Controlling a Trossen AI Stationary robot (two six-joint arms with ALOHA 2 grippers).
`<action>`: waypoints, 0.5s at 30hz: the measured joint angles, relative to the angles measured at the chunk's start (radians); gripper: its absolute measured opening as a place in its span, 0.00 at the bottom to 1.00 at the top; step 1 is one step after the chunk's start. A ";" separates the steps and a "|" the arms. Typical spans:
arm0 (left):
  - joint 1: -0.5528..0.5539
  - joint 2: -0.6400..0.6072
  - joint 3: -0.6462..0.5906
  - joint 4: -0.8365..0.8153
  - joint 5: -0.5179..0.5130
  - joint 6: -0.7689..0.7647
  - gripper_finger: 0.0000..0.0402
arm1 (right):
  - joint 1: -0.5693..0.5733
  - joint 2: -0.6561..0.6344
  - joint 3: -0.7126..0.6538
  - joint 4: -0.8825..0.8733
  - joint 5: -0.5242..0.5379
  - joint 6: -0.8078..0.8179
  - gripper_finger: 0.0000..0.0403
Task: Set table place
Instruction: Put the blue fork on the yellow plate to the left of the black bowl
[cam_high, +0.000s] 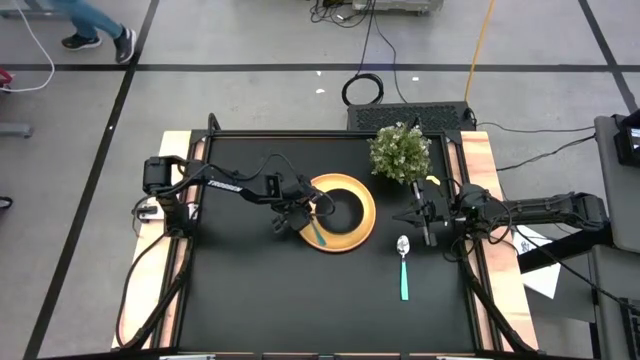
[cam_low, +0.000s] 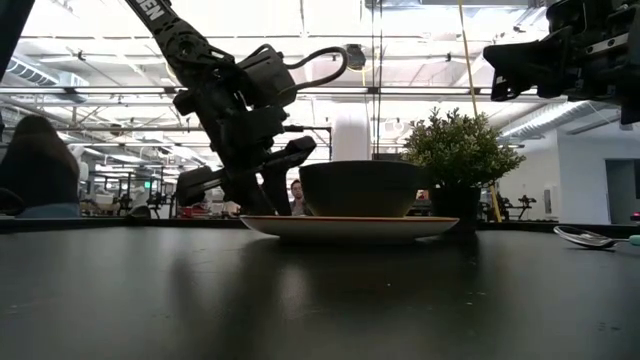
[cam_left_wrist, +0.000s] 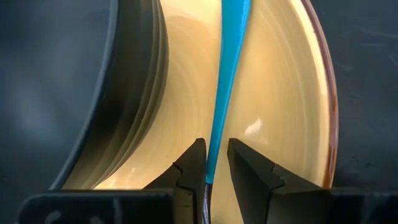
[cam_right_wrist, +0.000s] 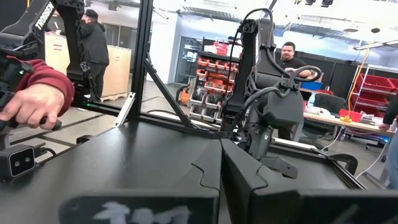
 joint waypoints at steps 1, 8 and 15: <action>0.000 0.000 0.000 0.000 0.000 -0.004 0.19 | 0.000 0.000 0.000 0.000 0.000 0.000 0.00; -0.001 0.000 0.000 0.000 -0.022 -0.009 0.19 | 0.000 0.000 0.000 0.000 0.000 0.000 0.00; -0.010 -0.003 0.002 0.000 -0.062 -0.010 0.19 | 0.000 0.000 0.000 0.000 0.000 0.000 0.00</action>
